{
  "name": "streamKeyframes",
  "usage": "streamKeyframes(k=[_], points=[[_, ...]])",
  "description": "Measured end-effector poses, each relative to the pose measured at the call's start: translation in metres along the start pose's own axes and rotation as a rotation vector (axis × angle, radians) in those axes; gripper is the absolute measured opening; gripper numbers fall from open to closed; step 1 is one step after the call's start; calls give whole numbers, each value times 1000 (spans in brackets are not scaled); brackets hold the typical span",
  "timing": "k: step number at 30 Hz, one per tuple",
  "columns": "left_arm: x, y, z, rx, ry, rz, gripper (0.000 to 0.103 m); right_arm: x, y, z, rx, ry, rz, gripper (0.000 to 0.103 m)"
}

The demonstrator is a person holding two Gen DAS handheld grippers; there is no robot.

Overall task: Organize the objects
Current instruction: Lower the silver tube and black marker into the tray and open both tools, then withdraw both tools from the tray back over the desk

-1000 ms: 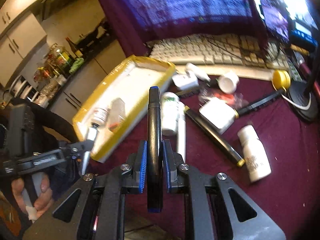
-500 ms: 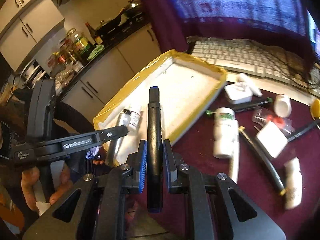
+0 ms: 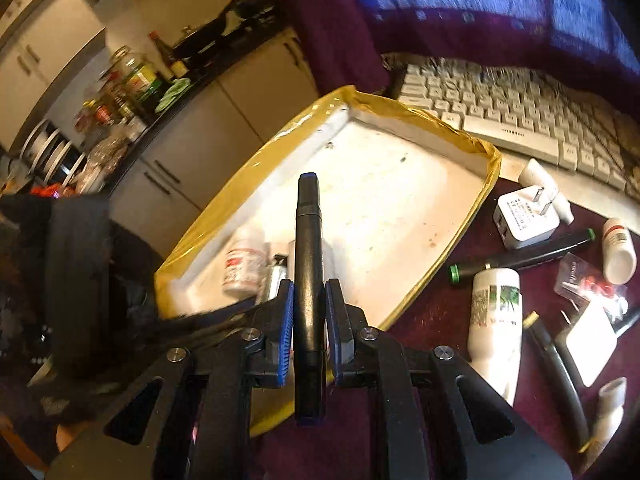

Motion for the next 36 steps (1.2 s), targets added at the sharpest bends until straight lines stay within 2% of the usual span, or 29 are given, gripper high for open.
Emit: streamKeyframes(k=[2, 6, 9, 14, 15, 17, 18, 19, 21, 25, 29, 33, 36], points=[[-4, -1, -1, 20, 12, -9, 24, 0, -1, 6, -10, 4, 6, 13], [-7, -3, -1, 29, -6, -3, 24, 2, 0, 18, -22, 81, -5, 13], [-7, -4, 0, 34, -7, 2, 24, 11, 2, 23, -41, 53, 67, 14], [-7, 0, -6, 47, 38, 40, 25, 12, 4, 21, -46, 47, 65, 14], [-7, 1, -10, 56, 46, 46, 29, 11, 4, 19, -46, 47, 64, 14], [-5, 1, -25, 102, 82, 59, 47, 9, 2, 11, -34, 32, 61, 18], [-4, 1, -33, 129, 98, 63, 63, 8, 1, 6, -23, 21, 59, 23], [-3, 1, -42, 160, 110, 66, 68, 7, 1, -3, -6, 10, 58, 25], [-1, 3, -57, 190, 119, 73, 68, 4, 1, -18, 29, -8, 51, 28], [8, 10, -71, 194, 114, 133, 68, 1, 5, -51, 91, -17, 21, 34], [26, 21, -78, 181, 109, 204, 68, 0, 12, -88, 127, -9, -105, 34], [48, 30, -86, 179, 114, 278, 68, 24, 23, -121, 145, 28, -96, 34], [68, 35, -82, 183, 125, 315, 68, 47, 31, -132, 152, 127, -81, 34]])
Point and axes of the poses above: each gripper's, at about its wrist camera, not at the fingertips, and z roughly the way its jaws point, x to its right, y to its underside, the point moved 3 cm from there along z, roughly the way its jaws point, and after that the axes turned 9 degrees about y, right-handed, at the moved point
